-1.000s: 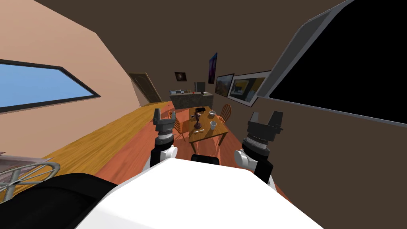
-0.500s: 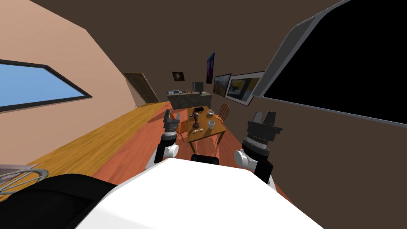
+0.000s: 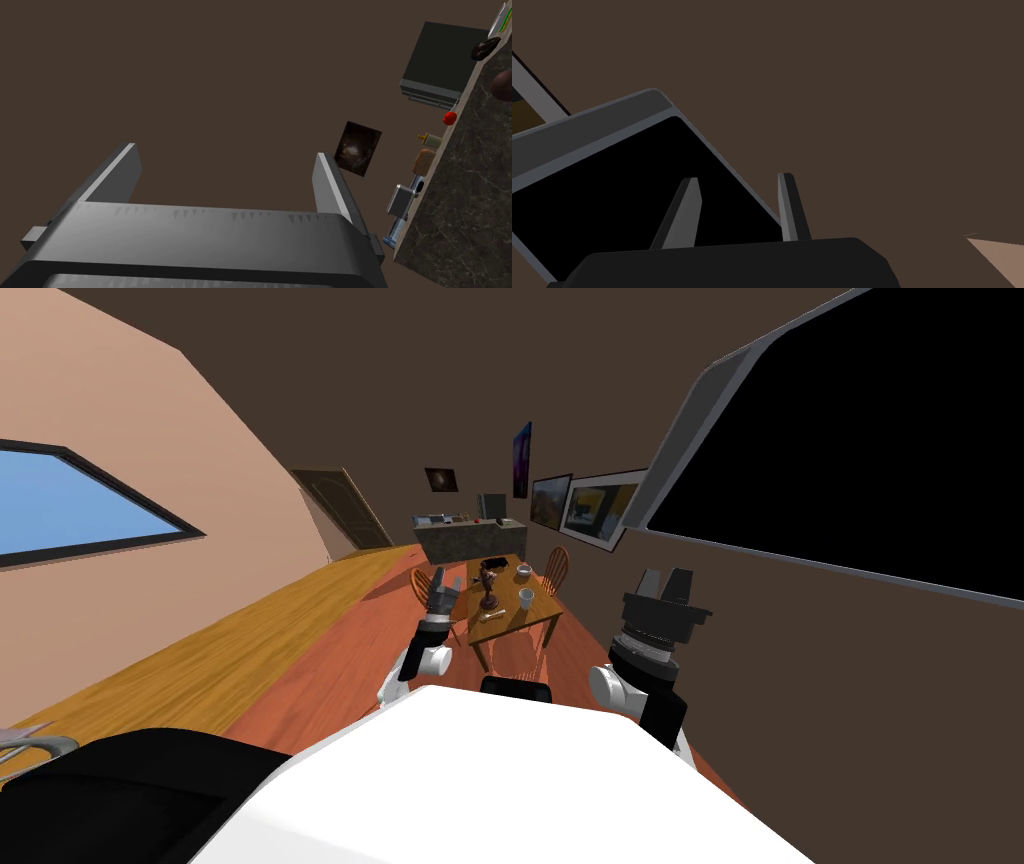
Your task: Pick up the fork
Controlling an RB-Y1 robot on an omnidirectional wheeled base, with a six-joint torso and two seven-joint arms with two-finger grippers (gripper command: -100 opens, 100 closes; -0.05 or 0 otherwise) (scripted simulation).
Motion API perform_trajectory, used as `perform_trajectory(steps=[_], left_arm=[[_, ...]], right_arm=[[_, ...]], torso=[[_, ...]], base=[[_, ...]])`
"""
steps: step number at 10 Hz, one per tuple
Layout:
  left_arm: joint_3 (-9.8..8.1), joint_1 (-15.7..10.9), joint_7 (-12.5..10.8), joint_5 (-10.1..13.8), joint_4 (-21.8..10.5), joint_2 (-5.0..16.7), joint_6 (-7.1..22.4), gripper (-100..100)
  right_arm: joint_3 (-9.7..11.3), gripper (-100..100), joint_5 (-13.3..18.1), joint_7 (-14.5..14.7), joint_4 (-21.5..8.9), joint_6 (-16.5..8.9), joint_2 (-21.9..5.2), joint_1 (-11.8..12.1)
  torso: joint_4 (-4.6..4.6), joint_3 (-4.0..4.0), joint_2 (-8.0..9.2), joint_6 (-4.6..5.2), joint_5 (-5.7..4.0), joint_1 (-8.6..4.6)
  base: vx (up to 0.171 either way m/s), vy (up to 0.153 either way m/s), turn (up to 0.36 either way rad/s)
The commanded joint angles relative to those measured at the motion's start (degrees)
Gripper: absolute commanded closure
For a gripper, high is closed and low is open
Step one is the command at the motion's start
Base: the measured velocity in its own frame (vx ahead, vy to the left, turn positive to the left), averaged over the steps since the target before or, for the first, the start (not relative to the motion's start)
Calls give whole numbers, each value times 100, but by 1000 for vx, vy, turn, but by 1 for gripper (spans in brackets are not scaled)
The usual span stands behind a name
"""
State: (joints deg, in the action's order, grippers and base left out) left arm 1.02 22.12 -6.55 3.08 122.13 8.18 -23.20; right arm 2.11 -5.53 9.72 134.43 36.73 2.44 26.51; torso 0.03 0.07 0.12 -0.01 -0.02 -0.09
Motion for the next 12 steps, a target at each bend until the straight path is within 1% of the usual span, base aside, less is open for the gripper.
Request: perform_trajectory(steps=[1,2,3,4,5,6,7,8,9,10,11,12], left_arm=[[-39,-190,-9,5,-278,72,286,-100],[-39,-190,-9,5,-278,72,378,-100],[-75,-376,-17,9,-539,131,624,-100],[-75,-376,-17,9,-550,131,669,-100],[-114,-572,-25,11,-800,189,895,-100],[-114,-572,-25,11,-830,189,969,-100],[-155,-775,-33,13,-1095,246,1147,-100],[-155,-775,-33,13,-1118,246,1278,-100],[-197,-970,-39,15,-1307,301,1453,-100],[-197,-983,-39,15,-1415,301,1589,-100],[-242,-1194,-45,16,-1558,354,1781,-100],[-242,-1195,-45,16,-1717,354,1909,-100]], right_arm=[[0,0,0,0,0,0,0,0],[0,0,0,0,0,0,0,0],[0,0,0,0,0,0,0,0],[0,0,0,0,0,0,0,0],[0,0,0,0,0,0,0,0],[0,0,0,0,0,0,0,0],[0,0,0,0,0,0,0,0],[0,0,0,0,0,0,0,0],[0,0,0,0,0,0,0,0],[0,0,0,0,0,0,0,0],[0,0,0,0,0,0,0,0],[0,0,0,0,0,0,0,0]], torso=[[0,0,0,0,0,0],[-1,-2,-2,3,0,-3],[-1,-1,-2,-1,-1,-2],[-1,-1,-1,1,0,-1],[0,-1,-1,0,0,0],[0,0,1,2,-1,-5],[0,0,-1,-1,-1,-3],[0,-1,-2,1,-1,-3],[-1,-1,-2,-1,0,1],[-1,-2,-3,2,-1,-3],[-1,-1,-2,-2,-1,-1],[0,-1,-1,1,-1,-2]], base=[[-30,-37,-97],[-25,-31,-46],[-33,-30,-83],[-27,-26,-56],[-38,-41,-107],[-29,-35,-60],[-26,-36,-109],[-22,-23,-53],[-27,-38,-116],[-25,-31,-48],[-33,-35,-91],[-25,-29,-59]])
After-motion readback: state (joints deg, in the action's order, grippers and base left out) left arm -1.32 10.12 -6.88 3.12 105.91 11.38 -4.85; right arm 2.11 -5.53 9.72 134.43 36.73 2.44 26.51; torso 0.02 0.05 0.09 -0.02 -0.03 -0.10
